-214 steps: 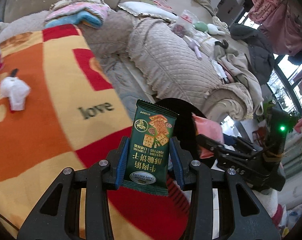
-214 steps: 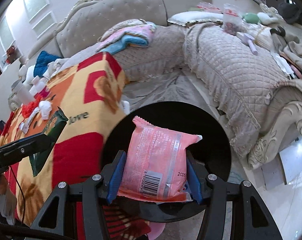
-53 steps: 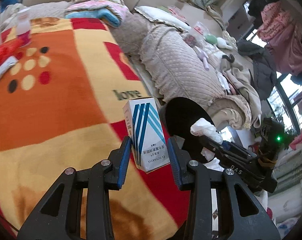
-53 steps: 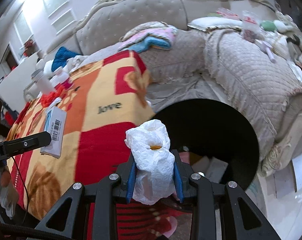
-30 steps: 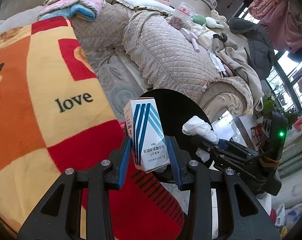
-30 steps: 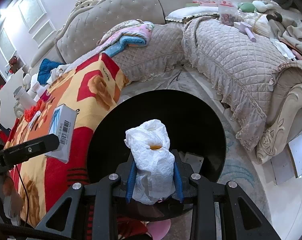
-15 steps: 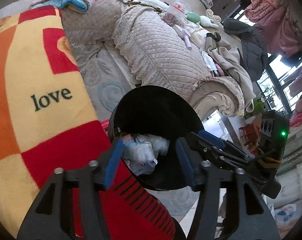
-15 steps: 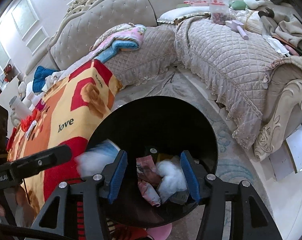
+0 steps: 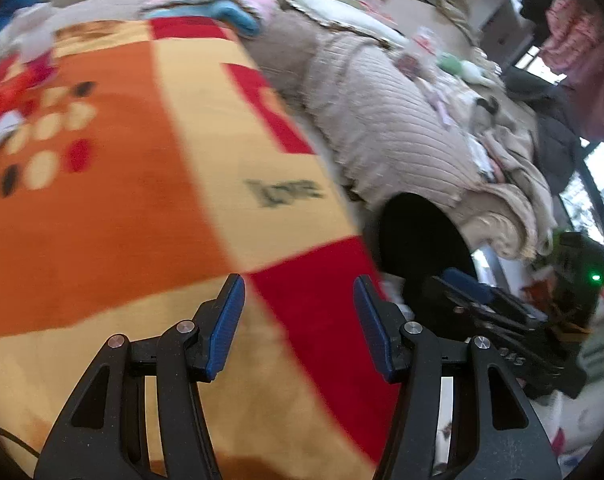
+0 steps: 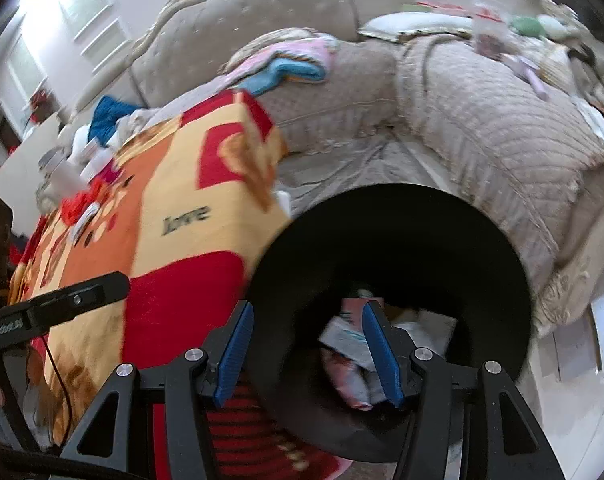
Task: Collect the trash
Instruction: 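Move both tools back to the blanket and grasp the silver sachet with the left tool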
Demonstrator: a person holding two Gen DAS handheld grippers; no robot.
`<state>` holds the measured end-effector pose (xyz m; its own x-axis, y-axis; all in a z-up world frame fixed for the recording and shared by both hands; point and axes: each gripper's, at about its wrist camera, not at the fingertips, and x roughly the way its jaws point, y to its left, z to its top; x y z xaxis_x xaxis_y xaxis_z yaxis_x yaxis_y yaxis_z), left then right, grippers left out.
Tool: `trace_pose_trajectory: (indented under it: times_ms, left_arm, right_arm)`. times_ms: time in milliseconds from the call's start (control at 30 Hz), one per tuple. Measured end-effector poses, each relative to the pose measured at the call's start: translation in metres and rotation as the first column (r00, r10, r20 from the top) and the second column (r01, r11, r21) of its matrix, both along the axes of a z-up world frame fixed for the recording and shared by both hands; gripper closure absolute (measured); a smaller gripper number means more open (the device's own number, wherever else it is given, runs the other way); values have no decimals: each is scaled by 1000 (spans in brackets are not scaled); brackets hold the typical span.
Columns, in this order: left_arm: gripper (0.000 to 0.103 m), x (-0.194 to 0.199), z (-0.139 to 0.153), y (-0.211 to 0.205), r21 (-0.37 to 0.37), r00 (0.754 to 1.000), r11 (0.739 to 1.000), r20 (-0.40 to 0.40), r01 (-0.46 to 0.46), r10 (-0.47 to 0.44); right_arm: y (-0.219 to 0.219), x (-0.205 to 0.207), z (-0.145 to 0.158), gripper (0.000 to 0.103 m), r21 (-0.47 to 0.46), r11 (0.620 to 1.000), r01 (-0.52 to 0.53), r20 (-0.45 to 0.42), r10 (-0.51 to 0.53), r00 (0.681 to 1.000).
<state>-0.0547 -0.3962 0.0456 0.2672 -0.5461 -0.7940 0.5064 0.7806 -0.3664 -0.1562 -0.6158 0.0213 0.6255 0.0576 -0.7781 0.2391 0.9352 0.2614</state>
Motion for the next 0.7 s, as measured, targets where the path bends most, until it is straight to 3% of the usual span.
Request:
trace_pose_trajectory:
  times_ms: [100,233,400,700]
  left_arm:
    - [48,11,-1,33,37,997,997,37,-63,62]
    - [48,24,-4,74,79,988,988,79,-135,129]
    - [48,46,-5,119,120,970,968,125,-222,208]
    - [48,97,-8,176,200,934,921,201,-335,296]
  right_arm:
    - [21,13,3,48,-6,999,-50,-1,50,999]
    - [48,29,6,39,-14,994,-107,-4,107,994]
    - [92,54,9,39,-33,978,-204,-15,203,979]
    - [137,90,5,39,-40,960,-278,-39,277,960]
